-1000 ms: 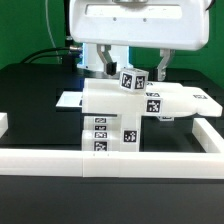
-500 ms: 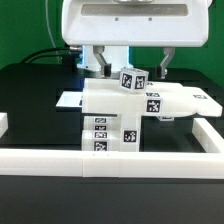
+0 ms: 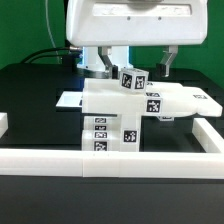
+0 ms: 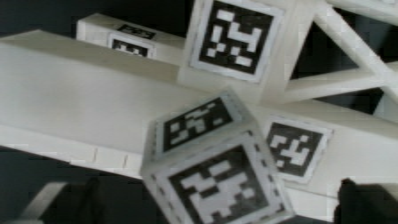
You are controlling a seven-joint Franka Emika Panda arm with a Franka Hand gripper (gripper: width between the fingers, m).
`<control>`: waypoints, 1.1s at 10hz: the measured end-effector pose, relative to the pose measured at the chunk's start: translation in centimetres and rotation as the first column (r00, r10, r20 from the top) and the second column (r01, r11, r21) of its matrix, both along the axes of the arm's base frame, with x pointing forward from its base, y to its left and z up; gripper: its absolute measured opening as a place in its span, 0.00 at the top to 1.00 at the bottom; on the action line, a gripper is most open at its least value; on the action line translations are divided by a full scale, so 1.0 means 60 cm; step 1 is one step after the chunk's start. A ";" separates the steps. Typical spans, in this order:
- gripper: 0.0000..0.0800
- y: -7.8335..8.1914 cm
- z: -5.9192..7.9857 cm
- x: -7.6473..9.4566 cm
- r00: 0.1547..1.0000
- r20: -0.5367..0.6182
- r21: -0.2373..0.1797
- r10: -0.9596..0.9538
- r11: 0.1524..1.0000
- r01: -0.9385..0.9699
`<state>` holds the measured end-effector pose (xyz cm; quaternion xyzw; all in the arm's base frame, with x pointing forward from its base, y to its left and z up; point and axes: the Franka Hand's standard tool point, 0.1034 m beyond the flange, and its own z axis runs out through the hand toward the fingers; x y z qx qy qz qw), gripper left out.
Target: Assemble chair
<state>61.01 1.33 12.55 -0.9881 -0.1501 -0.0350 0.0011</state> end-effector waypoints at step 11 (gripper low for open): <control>0.65 -0.013 -0.002 -0.002 0.997 -0.004 -0.014 0.074 0.997 -0.074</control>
Offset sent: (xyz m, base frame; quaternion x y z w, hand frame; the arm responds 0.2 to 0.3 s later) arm -0.0023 0.0012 0.0007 -0.0002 0.0005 -0.1178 0.9930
